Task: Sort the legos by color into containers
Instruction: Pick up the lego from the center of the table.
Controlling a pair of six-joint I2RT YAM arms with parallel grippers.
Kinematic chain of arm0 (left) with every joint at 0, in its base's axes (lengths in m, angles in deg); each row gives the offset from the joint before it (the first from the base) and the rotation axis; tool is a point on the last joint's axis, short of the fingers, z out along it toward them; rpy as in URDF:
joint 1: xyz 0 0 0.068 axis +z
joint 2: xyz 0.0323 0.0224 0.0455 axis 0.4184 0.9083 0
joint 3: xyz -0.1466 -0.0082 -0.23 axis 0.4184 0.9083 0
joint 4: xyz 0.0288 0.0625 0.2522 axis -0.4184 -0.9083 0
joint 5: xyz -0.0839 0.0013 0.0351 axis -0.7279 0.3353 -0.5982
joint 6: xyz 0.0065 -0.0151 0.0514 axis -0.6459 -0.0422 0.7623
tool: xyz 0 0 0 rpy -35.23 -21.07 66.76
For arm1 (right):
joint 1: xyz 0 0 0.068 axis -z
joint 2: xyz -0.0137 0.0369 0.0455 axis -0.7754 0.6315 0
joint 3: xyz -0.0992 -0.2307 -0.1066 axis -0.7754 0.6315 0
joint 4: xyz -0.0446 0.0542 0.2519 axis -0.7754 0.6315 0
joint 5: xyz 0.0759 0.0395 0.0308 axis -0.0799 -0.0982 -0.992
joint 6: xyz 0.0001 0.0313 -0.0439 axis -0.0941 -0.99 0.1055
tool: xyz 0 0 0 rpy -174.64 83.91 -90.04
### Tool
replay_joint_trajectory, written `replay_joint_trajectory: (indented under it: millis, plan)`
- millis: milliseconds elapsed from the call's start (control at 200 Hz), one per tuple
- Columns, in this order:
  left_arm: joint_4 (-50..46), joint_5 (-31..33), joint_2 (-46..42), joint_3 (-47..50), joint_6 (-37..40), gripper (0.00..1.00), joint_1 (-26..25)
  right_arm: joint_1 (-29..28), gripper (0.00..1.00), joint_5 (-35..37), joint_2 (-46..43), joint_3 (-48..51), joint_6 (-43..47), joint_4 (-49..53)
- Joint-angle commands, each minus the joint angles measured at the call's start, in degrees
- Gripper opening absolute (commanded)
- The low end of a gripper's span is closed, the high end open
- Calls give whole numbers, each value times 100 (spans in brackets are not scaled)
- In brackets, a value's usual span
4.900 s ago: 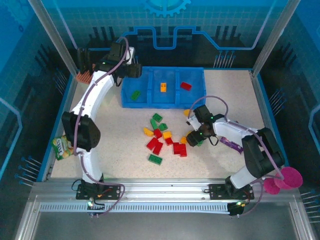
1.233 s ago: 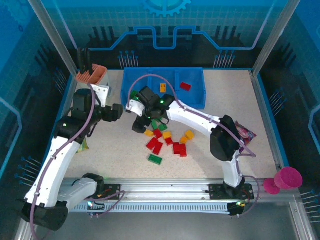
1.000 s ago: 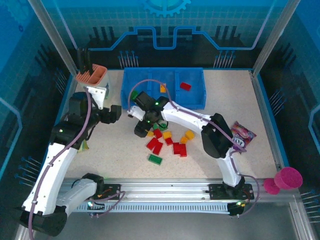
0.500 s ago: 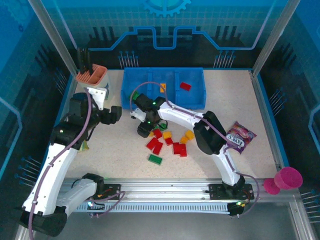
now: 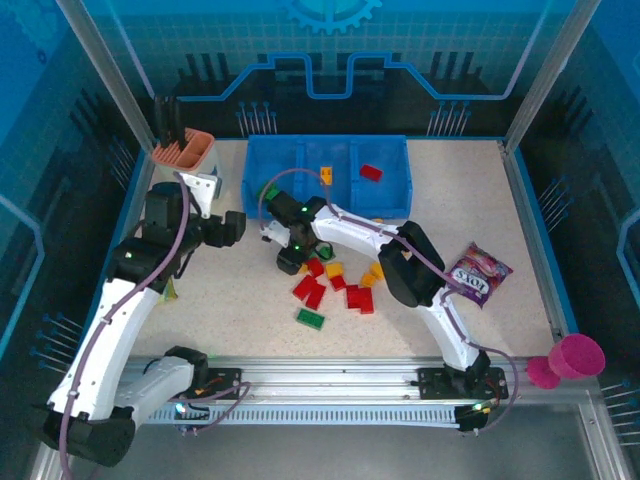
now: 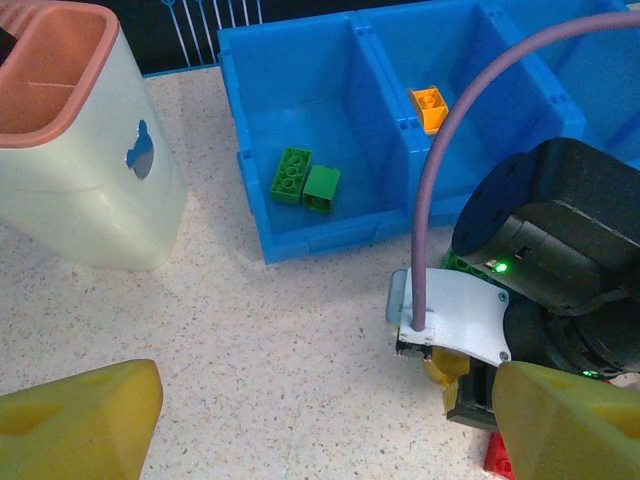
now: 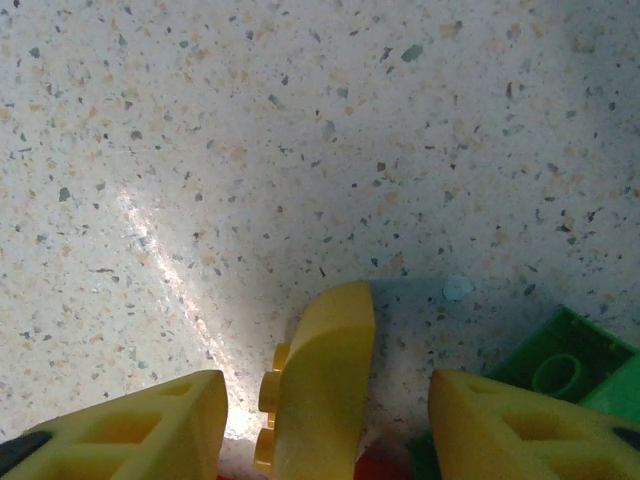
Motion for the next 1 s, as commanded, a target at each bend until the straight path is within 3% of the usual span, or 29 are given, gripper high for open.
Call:
replay_joint_trajectory:
  millis: [0, 525, 791, 996]
  plan:
    - [78, 23, 36, -62, -63, 87, 44, 10, 53, 93, 192, -69, 68, 320]
    - [92, 5, 77, -44, -63, 87, 44, -318, 45, 998, 34, 209, 624, 457]
    - [74, 40, 48, -54, -46, 87, 44, -359, 28, 1175, -43, 285, 633, 391]
    - [132, 57, 59, 0, -23, 87, 44, -105, 22, 945, -744, 487, 546, 270]
